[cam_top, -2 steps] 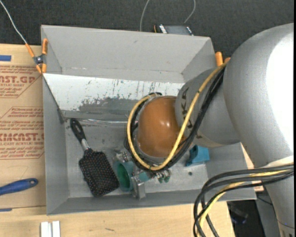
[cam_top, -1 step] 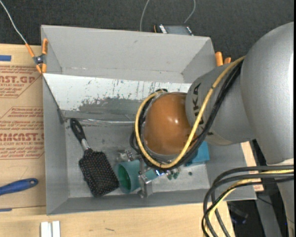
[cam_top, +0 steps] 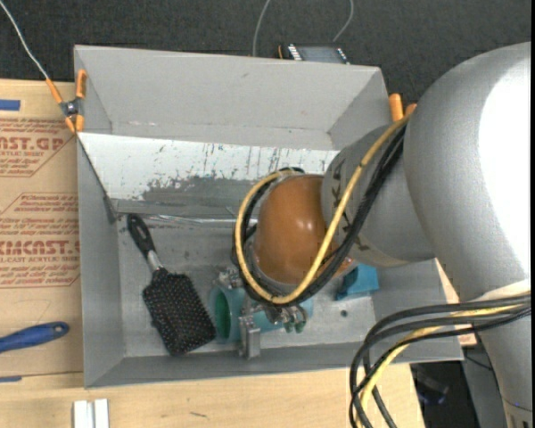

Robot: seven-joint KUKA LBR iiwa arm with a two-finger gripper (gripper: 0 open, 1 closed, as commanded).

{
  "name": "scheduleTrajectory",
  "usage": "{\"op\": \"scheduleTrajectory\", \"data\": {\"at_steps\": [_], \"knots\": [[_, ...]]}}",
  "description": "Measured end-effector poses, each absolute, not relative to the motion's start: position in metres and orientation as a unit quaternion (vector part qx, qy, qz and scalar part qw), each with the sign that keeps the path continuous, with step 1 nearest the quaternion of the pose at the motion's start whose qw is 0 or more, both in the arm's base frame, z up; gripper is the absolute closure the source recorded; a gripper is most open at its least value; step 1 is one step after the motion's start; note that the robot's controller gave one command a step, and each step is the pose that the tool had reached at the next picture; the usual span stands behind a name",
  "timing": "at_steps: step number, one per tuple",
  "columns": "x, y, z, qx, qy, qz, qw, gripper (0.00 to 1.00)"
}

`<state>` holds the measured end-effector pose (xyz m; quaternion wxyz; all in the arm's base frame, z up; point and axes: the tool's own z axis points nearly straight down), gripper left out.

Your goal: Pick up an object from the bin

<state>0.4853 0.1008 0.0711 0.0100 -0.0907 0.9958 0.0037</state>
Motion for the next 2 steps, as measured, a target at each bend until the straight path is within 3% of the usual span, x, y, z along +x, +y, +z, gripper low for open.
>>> {"op": "scheduleTrajectory", "data": {"at_steps": [1, 2], "knots": [[0.4863, 0.1331, 0.0711, -0.114, 0.993, 0.004, 0.014, 0.0], [0.4863, 0.1328, 0.071, -0.114, 0.993, 0.004, 0.014, 0.0]]}}
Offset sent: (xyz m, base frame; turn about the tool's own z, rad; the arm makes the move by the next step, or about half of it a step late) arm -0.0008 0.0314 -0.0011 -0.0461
